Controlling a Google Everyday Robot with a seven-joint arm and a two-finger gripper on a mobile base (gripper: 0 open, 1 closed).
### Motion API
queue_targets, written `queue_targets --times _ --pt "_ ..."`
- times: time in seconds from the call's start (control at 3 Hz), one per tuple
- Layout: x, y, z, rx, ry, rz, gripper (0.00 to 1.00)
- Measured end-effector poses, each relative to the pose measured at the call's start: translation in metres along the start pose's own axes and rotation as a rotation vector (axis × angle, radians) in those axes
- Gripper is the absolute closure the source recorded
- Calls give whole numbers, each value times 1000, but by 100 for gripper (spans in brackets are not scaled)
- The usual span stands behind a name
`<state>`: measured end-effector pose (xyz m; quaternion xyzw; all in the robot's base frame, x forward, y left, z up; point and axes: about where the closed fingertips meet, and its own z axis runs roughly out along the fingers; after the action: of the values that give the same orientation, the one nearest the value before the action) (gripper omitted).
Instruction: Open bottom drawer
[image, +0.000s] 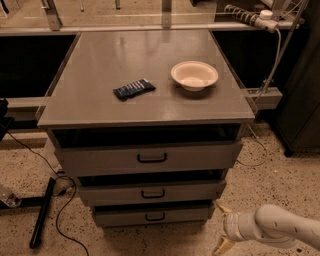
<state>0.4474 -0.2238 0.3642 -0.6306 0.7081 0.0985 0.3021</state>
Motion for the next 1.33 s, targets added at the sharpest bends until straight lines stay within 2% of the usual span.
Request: queue_targets --times 0.33,1.0,1.33 --pt "-1 1 12 -19 5 -2 0" --pt "-3 -9 65 -42 -6 -29 0" --pt "2 -13 85 -40 -5 -23 0"
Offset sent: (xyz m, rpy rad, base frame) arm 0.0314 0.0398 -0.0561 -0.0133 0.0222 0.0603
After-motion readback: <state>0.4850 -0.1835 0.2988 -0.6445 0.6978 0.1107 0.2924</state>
